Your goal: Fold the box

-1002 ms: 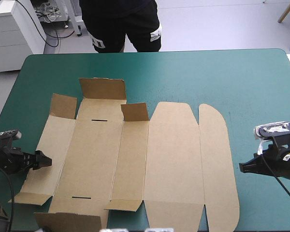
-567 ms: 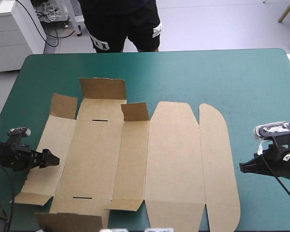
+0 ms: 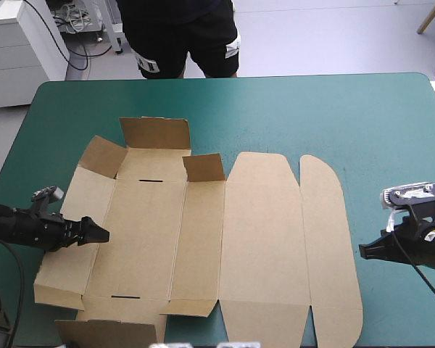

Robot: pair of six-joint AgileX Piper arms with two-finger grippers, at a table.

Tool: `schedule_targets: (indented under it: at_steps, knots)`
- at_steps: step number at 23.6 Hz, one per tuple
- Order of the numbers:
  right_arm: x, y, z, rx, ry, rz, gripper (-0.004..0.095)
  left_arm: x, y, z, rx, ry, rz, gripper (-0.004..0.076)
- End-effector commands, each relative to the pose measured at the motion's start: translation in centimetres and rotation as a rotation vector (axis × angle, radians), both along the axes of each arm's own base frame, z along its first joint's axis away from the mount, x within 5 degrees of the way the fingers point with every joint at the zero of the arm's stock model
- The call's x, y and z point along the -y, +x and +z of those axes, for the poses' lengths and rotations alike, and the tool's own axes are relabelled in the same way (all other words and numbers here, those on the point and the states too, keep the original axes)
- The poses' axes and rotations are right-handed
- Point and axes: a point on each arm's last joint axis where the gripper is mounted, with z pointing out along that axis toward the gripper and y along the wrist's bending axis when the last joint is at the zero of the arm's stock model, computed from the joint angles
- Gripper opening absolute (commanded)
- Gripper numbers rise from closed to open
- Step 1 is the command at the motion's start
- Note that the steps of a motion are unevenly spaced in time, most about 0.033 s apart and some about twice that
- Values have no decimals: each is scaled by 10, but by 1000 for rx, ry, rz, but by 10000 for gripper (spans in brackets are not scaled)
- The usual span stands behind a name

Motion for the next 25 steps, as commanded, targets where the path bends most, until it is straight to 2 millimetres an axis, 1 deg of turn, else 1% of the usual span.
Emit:
schedule_targets:
  at_steps: [1,4,5,7,10,11,12,14,16,17,18,25]
  knots:
    - [0,3,10,73,-2,-8,-2,14,-5,5,-50,-65,-83,691]
    - [0,2,10,65,-1,-6,-2,13,-6,4,-60,-54,-87,686]
    - [0,2,10,65,-1,-4,-2,13,-6,4,-58,-53,-87,665]
    - [0,2,10,65,-1,-4,-3,12,-3,8,-49,-46,-79,572]
    - [0,2,10,65,-1,-4,-2,10,0,11,-41,-40,-70,361]
    - [0,2,10,65,-1,-4,-2,10,0,11,-41,-40,-70,322]
    - [0,2,10,65,-1,-4,-2,10,0,11,-42,-38,-71,264]
    - [0,2,10,65,-1,-4,-2,10,0,11,-42,-39,-71,187]
    - [0,2,10,65,-1,-4,-3,10,0,11,-42,-39,-71,81]
    - [0,2,10,65,-1,-4,-2,10,0,11,-42,-39,-71,15]
    - [0,2,10,65,-1,-4,-2,10,0,11,-42,-39,-71,-10]
    - [0,2,10,67,-1,-5,-2,10,0,11,-42,-38,-71,-4]
